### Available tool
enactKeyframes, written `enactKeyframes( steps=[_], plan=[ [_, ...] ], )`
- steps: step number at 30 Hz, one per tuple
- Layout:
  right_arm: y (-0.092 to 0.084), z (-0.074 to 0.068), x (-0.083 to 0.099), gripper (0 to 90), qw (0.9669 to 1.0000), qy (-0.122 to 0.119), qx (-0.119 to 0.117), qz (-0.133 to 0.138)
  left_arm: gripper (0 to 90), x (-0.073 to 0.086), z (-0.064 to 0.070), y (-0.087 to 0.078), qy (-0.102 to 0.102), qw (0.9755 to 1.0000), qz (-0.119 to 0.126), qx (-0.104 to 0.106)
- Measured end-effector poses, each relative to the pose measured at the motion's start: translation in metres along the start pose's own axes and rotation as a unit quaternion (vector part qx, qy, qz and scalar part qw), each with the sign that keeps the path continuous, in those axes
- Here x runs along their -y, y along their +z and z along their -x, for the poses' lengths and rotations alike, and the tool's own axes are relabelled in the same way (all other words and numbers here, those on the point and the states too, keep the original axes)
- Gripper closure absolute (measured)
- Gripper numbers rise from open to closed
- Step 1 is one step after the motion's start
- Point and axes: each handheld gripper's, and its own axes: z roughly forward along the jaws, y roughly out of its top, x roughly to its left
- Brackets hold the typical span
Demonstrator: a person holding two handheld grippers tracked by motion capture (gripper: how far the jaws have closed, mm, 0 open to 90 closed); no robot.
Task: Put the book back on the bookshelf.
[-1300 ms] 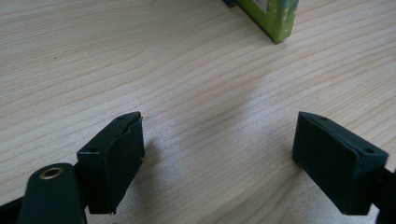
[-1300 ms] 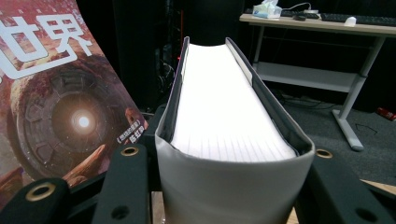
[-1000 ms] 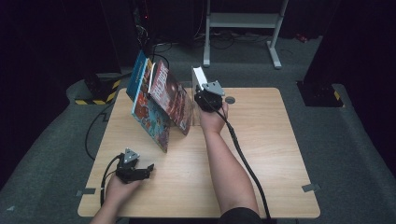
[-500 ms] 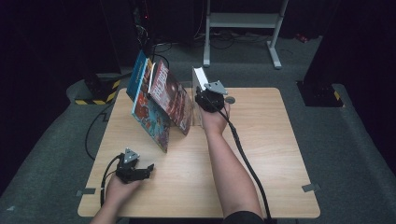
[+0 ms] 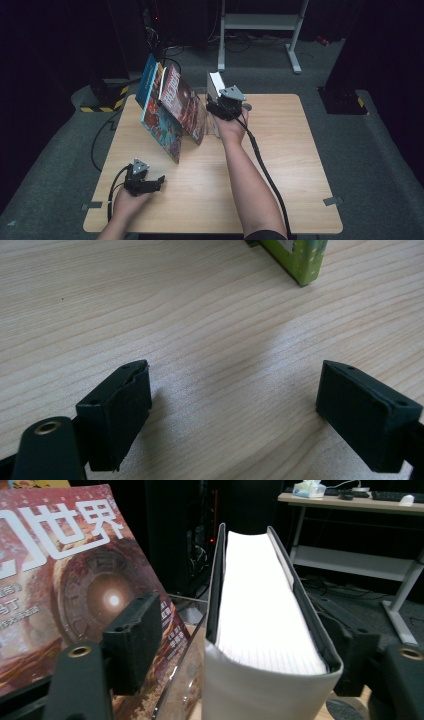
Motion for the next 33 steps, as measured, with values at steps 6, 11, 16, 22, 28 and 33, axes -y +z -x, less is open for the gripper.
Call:
enactKeyframes(
  steps=[6,11,16,22,28,33],
  plan=[
    [-0.005,-0.001,0.002,21.4,1.0000,-0.004,-0.003,-0.003,14.7,0.000,0.000,0.000,0.001,1.0000,0.000,0.000],
    [-0.008,0.000,0.003,17.0,0.9999,-0.004,-0.008,-0.005,14.7,0.000,0.000,0.000,0.000,1.0000,0.001,-0.001],
    [-0.013,0.001,0.006,13.7,0.9999,-0.005,-0.005,-0.010,14.7,0.000,0.000,0.000,0.001,1.0000,0.000,0.000],
    [-0.022,0.004,0.009,13.4,0.9999,-0.005,-0.005,-0.012,14.8,0.000,0.000,0.000,0.000,1.0000,0.001,0.000],
    [-0.030,0.008,0.011,13.5,0.9998,-0.008,-0.008,-0.013,14.8,0.000,0.000,0.000,0.001,1.0000,0.001,0.000],
    [-0.037,0.011,0.016,13.5,0.9997,-0.007,-0.014,-0.018,14.7,0.000,0.001,0.000,0.000,1.0000,0.001,0.000]
  ],
)
